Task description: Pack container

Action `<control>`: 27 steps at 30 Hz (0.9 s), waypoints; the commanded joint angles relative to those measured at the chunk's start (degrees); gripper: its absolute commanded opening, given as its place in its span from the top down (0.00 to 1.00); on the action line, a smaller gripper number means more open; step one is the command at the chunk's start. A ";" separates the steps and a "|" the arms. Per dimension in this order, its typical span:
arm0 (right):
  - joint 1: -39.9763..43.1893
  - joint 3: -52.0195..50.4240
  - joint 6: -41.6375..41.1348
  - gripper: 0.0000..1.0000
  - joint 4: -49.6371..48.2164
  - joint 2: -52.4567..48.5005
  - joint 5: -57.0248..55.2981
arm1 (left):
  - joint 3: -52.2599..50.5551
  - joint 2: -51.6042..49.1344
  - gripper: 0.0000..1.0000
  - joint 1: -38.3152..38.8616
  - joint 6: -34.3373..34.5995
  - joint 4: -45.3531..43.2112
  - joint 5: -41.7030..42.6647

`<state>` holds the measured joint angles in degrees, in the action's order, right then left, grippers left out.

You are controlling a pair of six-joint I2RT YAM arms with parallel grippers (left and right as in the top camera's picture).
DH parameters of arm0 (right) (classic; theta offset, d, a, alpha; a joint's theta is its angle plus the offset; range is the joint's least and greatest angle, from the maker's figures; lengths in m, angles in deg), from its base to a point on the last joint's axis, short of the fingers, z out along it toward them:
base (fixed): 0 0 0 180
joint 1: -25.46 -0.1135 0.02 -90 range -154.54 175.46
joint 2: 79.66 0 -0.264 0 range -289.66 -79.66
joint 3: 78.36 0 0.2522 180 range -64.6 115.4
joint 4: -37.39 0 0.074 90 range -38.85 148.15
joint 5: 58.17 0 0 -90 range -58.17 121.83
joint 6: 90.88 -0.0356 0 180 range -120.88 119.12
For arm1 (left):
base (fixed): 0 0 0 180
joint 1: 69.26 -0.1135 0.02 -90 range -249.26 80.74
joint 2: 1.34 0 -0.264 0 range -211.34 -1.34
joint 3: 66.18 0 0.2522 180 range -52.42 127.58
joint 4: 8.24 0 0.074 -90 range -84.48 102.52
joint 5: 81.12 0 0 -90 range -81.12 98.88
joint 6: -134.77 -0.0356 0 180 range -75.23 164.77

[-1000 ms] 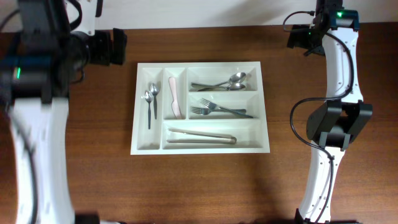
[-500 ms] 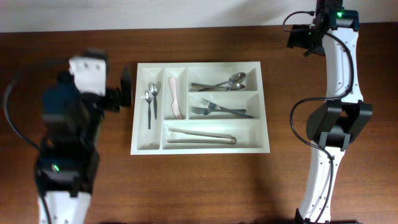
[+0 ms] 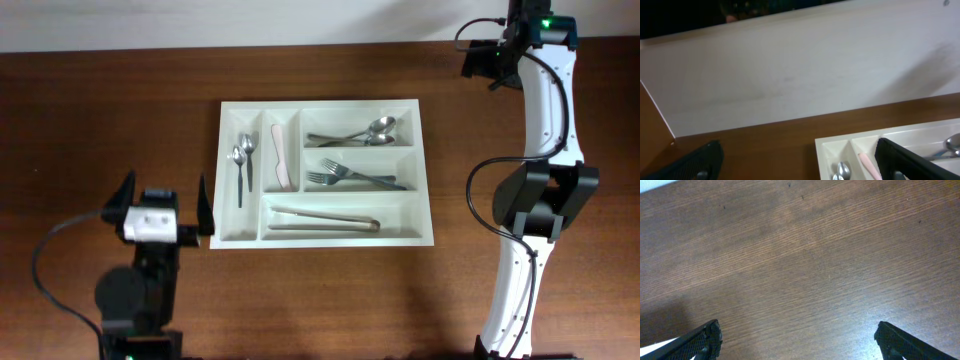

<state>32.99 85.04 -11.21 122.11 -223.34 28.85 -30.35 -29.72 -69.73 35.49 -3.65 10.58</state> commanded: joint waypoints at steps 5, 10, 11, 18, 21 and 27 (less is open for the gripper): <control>0.04 -0.24 -0.02 0.01 -0.09 -0.09 -0.50 | -10.36 13.55 0.01 -2.25 -0.70 -2.78 0.50; 0.04 -0.24 -0.02 0.01 -0.09 -0.09 -0.50 | -13.90 19.23 0.01 -3.98 -0.70 -1.88 0.55; 0.04 -0.24 -0.02 0.01 -0.09 -0.09 -0.50 | -14.49 20.09 0.01 -4.33 -0.70 -1.51 0.76; 0.04 -0.24 -0.02 0.01 -0.09 -0.09 -0.50 | -17.86 24.59 0.01 -4.85 -0.70 2.54 1.57; 0.04 -0.24 -0.02 0.01 -0.09 -0.09 -0.50 | -20.06 26.38 0.01 -4.85 -0.68 2.58 1.81; 0.04 -0.24 -0.02 0.01 -0.09 -0.09 -0.50 | -21.59 28.11 0.01 -4.85 -0.68 4.61 2.95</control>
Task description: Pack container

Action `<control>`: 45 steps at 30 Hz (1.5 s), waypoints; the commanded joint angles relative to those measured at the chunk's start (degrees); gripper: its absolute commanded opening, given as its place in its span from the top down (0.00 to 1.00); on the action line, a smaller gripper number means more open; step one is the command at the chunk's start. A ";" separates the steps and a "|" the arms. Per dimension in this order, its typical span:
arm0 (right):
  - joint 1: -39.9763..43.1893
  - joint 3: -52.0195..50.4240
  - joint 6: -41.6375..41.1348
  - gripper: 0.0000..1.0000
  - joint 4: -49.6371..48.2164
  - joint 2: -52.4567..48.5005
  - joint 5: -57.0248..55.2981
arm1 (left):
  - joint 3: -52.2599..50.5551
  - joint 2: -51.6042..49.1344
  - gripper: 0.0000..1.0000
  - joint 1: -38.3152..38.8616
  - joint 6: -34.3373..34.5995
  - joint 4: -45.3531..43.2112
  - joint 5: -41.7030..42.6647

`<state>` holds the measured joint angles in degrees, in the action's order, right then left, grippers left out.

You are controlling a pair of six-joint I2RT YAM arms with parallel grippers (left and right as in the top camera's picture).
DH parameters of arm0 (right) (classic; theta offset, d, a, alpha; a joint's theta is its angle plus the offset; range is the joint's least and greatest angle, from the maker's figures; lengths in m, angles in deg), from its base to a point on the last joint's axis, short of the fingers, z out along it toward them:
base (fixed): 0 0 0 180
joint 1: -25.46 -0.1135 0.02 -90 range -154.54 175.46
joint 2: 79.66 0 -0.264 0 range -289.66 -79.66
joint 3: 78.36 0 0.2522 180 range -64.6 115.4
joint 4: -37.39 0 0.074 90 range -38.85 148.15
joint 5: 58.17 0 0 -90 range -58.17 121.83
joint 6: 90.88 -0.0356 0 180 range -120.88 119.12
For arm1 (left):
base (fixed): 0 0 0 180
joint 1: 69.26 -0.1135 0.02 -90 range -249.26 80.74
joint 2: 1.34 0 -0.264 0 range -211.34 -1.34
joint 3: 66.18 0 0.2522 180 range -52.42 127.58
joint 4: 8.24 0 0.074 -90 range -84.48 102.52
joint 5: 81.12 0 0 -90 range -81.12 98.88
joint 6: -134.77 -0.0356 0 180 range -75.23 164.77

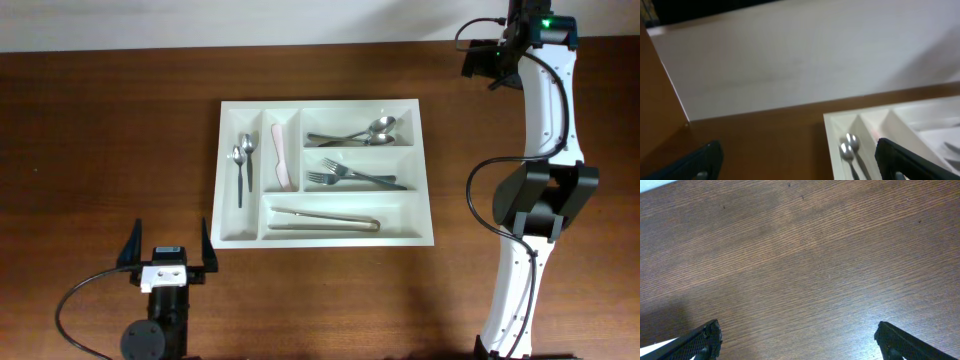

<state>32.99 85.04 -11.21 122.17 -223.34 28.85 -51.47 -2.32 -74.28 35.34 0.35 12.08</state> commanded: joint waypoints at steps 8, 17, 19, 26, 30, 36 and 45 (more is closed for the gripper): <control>0.04 -0.24 -0.02 0.01 -0.15 -0.09 -0.50 | -0.48 0.70 0.01 -0.31 -0.55 9.38 2.08; 0.04 -0.24 -0.02 0.01 -0.15 -0.09 -0.50 | -0.48 0.70 0.01 -0.31 -0.52 9.31 1.95; 0.04 -0.24 -0.02 0.01 -0.15 -0.09 -0.50 | -0.46 0.68 0.01 -0.31 -0.55 9.31 1.97; 0.04 -0.24 -0.02 0.01 -0.15 -0.09 -0.50 | -0.46 0.68 0.01 -0.31 -0.55 9.31 1.97; 0.04 -0.24 -0.02 0.01 -0.15 -0.09 -0.50 | -0.46 0.68 0.01 -0.31 -0.52 9.31 1.97; 0.04 -0.24 -0.02 0.01 -0.15 -0.09 -0.50 | -0.46 0.68 0.01 -0.31 -0.55 9.31 1.97; 0.04 -0.24 -0.02 0.01 -0.15 -0.09 -0.50 | -0.46 0.68 0.01 -0.31 -0.55 9.31 1.95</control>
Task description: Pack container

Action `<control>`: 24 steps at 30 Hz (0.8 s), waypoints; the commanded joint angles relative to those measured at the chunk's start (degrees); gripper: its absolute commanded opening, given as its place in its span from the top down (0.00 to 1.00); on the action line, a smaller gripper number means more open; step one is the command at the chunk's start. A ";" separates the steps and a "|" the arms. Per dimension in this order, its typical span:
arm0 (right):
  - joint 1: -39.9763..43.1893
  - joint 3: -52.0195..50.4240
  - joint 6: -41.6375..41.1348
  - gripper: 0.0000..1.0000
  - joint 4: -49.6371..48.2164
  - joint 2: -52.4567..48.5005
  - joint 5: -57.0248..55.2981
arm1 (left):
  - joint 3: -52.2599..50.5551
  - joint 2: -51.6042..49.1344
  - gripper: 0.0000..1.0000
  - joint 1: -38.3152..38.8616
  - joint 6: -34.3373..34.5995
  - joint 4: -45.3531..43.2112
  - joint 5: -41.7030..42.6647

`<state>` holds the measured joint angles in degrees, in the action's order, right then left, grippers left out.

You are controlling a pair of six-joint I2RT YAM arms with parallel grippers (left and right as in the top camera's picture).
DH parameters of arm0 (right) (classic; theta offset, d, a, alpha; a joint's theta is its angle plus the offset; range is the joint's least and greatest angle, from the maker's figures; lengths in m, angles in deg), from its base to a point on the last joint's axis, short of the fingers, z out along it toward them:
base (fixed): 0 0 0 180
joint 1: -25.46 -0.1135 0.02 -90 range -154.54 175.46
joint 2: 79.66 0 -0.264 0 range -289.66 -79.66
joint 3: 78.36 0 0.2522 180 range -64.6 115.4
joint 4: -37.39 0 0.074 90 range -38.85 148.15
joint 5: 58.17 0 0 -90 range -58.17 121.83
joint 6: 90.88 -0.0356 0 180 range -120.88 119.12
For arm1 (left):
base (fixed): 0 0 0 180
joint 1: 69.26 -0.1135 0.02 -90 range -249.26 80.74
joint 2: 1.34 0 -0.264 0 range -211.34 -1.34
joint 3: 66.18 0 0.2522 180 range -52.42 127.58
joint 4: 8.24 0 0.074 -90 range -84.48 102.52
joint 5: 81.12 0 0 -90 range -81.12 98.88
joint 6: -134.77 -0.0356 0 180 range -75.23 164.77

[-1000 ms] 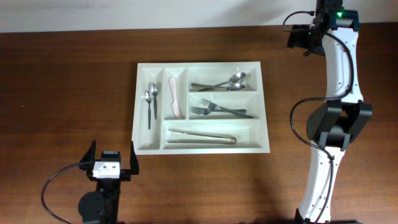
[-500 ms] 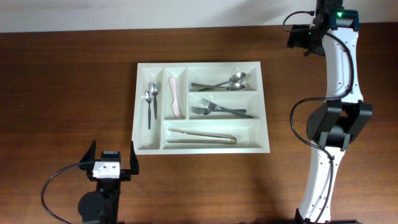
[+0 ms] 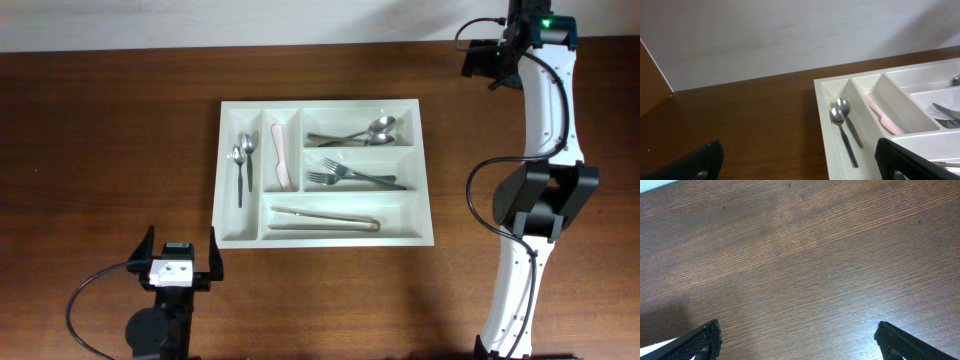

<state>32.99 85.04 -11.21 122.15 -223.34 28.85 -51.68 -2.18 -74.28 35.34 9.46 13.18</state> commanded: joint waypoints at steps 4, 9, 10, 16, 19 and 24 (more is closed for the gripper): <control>0.04 -0.24 -0.02 0.01 -0.13 -0.09 -0.50 | -0.24 0.55 0.01 -0.31 -0.55 0.20 0.85; -0.61 -0.24 -0.04 0.01 -0.07 -0.02 -0.26 | -0.24 0.55 0.01 -0.31 -0.55 0.20 0.85; -1.09 -0.24 -0.04 0.01 0.09 0.37 0.33 | -0.24 0.55 0.01 -0.31 -0.55 0.20 0.85; -5.07 -0.24 -0.02 0.01 1.62 6.84 0.37 | -0.24 0.55 0.01 -0.31 -0.55 0.20 0.85; -7.30 -0.96 1.11 0.01 2.82 12.72 -0.55 | -0.24 0.55 0.01 -0.31 -0.55 0.20 0.85; -9.53 -13.16 7.28 0.01 -0.48 26.36 -0.72 | -0.24 0.55 0.01 -0.31 -0.55 0.20 0.85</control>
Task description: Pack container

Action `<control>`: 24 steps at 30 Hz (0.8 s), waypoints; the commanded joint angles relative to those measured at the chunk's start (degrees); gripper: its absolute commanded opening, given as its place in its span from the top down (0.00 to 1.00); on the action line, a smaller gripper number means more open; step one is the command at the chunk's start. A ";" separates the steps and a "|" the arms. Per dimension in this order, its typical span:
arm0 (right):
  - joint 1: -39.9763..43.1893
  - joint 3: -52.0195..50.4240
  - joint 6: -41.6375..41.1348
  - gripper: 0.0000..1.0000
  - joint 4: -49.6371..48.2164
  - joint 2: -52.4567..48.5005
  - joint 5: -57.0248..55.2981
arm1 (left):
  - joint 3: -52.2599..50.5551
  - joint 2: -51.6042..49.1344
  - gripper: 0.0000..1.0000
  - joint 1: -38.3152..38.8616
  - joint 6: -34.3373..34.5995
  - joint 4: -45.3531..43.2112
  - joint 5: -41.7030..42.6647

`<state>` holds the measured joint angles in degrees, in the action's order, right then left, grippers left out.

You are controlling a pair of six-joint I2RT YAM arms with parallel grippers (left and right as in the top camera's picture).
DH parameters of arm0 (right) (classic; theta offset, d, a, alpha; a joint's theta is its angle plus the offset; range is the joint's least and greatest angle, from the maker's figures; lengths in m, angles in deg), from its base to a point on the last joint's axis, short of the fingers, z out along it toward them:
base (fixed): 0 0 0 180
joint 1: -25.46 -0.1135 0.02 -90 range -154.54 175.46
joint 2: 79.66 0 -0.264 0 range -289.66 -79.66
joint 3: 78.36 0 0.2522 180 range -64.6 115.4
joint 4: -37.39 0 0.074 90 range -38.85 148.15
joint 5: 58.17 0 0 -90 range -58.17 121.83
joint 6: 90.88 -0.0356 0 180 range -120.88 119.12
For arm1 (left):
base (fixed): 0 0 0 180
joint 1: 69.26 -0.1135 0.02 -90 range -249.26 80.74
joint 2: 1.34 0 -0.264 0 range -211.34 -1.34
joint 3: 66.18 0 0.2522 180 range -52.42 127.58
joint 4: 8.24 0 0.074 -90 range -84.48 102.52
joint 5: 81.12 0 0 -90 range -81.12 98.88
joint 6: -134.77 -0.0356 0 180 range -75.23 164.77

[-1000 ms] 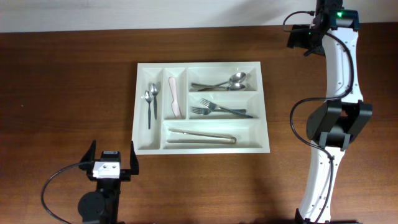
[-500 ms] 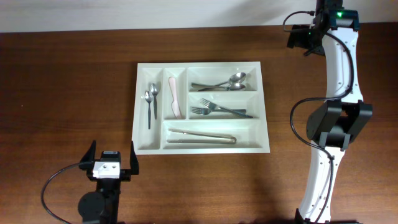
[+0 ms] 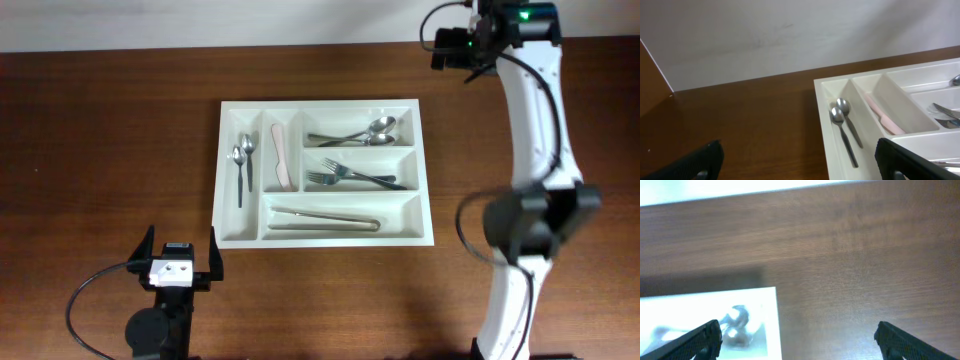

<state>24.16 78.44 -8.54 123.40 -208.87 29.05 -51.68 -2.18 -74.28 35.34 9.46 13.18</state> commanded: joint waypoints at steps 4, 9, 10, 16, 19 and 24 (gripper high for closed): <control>-1.36 -25.05 5.97 0.01 -10.38 27.26 -0.90 | -0.24 0.55 0.01 -0.31 -0.55 0.20 0.85; -1.20 -48.46 5.97 0.01 -22.12 46.51 -0.87 | -0.24 0.55 0.01 -0.31 -0.55 0.20 0.87; -1.20 -52.52 5.97 0.01 -24.04 49.86 -0.87 | -0.24 0.55 0.01 -0.31 -0.55 0.20 0.85; -1.22 -76.22 5.97 0.01 -38.03 68.89 -0.63 | -0.24 0.55 0.01 -0.31 -0.55 0.20 0.87; -1.20 -87.06 5.97 0.01 -45.16 78.14 -0.46 | -0.24 0.55 0.01 -0.31 -0.55 0.20 0.85; -1.22 -102.27 5.97 0.01 -51.74 92.28 -0.39 | -0.24 0.55 0.01 -0.31 -0.55 0.20 0.85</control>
<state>22.74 -17.42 -3.16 73.26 -122.77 28.85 -51.68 -2.12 -74.28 35.32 9.49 13.20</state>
